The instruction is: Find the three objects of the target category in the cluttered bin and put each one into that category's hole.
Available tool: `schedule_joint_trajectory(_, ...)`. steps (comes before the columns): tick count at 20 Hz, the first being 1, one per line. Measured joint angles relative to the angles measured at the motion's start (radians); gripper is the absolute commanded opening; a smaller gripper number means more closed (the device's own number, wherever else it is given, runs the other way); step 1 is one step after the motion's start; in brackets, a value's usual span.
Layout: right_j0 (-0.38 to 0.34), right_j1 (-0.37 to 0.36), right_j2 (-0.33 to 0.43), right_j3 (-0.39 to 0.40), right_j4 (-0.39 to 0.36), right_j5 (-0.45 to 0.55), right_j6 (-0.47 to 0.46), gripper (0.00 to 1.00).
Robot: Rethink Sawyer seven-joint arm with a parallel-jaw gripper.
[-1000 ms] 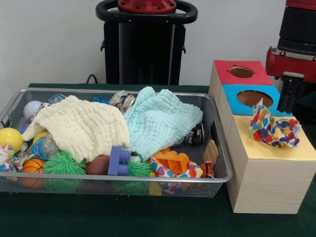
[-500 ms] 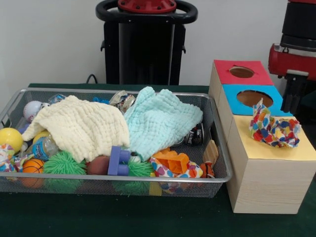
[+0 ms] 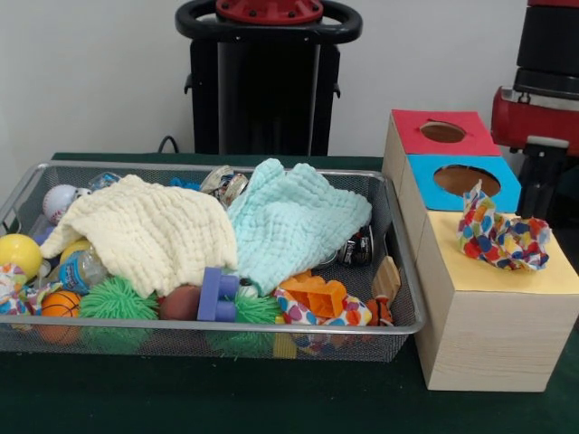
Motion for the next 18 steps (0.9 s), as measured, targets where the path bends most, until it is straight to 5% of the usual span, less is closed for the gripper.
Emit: schedule_joint_trajectory(18,-0.015,0.052,0.0,-0.018,-0.009,0.0,0.0,0.0)
